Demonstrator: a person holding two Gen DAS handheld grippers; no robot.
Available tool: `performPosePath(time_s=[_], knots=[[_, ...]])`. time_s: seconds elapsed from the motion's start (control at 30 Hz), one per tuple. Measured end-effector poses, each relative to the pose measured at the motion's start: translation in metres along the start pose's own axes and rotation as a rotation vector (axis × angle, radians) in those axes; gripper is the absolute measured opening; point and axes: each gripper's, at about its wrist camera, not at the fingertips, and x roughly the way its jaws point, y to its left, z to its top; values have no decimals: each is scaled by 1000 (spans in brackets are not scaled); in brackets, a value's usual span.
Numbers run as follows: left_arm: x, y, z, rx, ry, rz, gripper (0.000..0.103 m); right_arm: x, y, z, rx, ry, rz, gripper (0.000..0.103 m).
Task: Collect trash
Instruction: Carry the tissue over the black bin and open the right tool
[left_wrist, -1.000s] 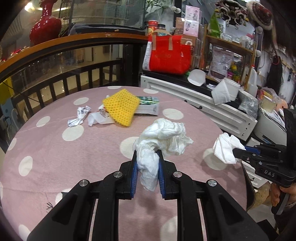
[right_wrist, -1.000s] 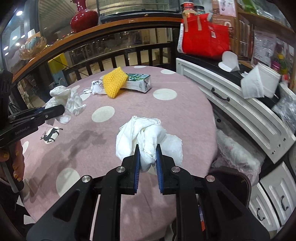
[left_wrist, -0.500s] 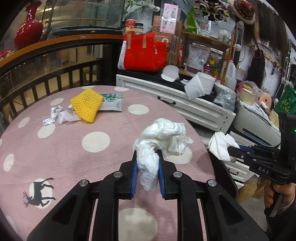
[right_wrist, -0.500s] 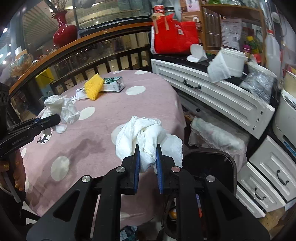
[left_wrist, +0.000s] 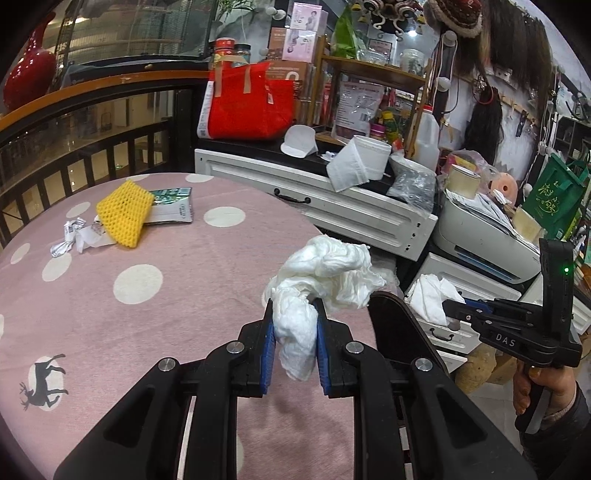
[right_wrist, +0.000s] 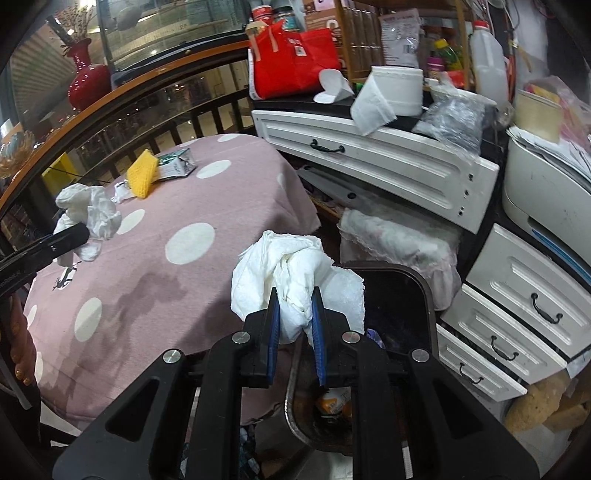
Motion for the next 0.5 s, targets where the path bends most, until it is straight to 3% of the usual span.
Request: performPosePath(time_s=[0.5], knots=[[17, -42, -4, 56, 37, -72, 19, 40, -43, -30, 89, 141, -81, 16]])
